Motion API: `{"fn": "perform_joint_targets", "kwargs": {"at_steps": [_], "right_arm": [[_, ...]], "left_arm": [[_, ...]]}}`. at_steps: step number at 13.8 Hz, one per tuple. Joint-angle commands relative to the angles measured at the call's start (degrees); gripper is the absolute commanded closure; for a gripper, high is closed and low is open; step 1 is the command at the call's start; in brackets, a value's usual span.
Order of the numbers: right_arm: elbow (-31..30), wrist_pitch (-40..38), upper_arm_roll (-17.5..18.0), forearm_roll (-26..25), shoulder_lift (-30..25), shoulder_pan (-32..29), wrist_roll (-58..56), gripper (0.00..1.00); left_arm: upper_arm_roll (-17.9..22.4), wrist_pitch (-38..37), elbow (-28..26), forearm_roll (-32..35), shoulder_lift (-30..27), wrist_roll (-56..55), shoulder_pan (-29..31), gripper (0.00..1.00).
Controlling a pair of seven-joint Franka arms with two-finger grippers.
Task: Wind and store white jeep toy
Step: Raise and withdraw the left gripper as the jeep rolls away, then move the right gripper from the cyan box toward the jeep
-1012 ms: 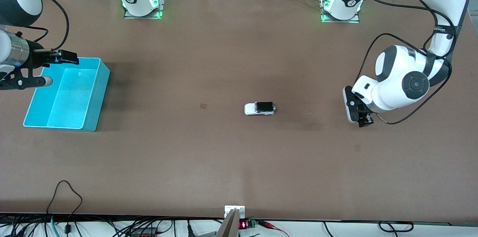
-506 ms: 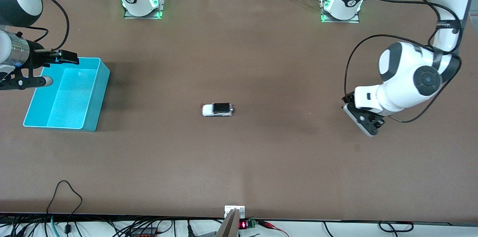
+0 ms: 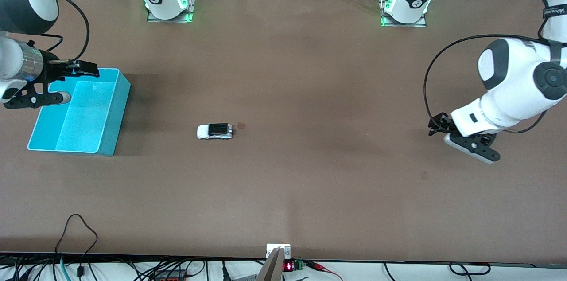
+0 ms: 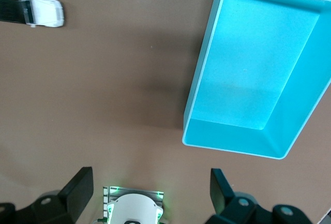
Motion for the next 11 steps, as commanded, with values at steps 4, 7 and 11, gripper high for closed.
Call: {"fn": "perform_joint_targets", "kwargs": {"at_steps": [4, 7, 11], "right_arm": [[0.11, 0.06, 0.04, 3.45, -0.11, 0.00, -3.45, 0.00], [-0.06, 0.24, 0.04, 4.69, -0.20, 0.35, -9.43, 0.00], [-3.74, 2.77, 0.04, 4.07, -0.73, 2.72, -13.31, 0.00]], "left_arm": [[6.83, -8.03, 5.12, -1.49, -2.52, -8.21, -4.38, 0.00], [6.84, -11.04, 6.54, -1.23, -4.54, -16.67, -4.39, 0.00], [6.93, -15.95, 6.54, -0.87, -9.02, -24.42, -5.09, 0.00]]}}
